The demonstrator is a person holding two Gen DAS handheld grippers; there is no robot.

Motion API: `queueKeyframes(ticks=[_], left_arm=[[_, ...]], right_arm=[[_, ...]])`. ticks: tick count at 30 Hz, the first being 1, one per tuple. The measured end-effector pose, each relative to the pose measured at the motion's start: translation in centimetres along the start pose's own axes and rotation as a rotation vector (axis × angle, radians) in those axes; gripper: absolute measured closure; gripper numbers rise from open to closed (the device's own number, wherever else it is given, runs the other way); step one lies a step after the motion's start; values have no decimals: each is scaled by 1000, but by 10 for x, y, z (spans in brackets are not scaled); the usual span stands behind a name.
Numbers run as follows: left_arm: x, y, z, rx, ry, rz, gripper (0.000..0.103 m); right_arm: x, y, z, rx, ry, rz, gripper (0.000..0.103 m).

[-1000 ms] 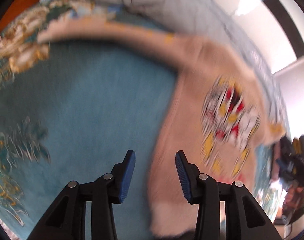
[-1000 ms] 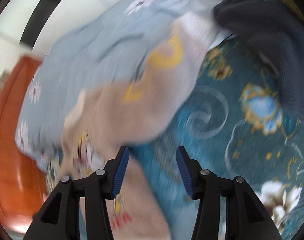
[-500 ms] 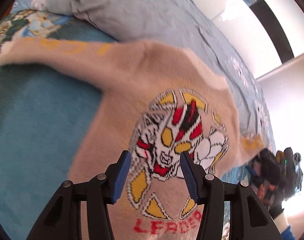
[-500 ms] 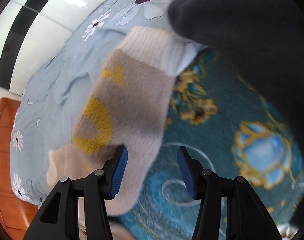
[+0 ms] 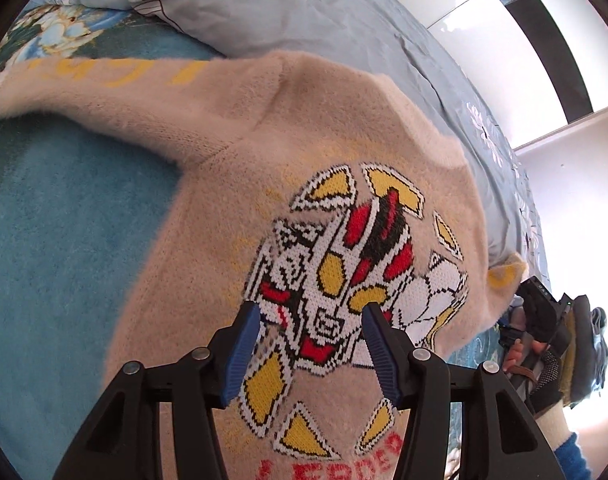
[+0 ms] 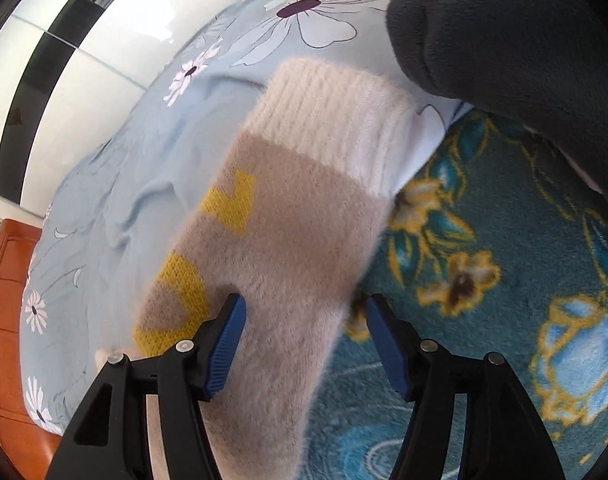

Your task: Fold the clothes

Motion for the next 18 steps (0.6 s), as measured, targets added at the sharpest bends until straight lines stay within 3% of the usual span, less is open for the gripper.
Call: queueKeyframes(ticks=[6, 13, 18], left_arm=[[0, -3, -7, -1, -20, 1, 46], [-1, 0, -13, 14, -36, -4, 45], [-1, 0, -18, 37, -54, -1, 45]], right_arm=[[-13, 0, 5, -36, 80, 47, 41], [-17, -11, -3, -1, 60, 41, 95], [-13, -52, -14, -14, -30, 99, 95]])
Point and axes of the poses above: each gripper's, at about its wrist camera, not at the fingertips, and y roughly the way its jaws point, z to its right, x to its underside, the point moved 2 cm from there along y, roughly the way its jaws point, and after that the axes turned 9 degrees about -z, right-handed, at the moved point
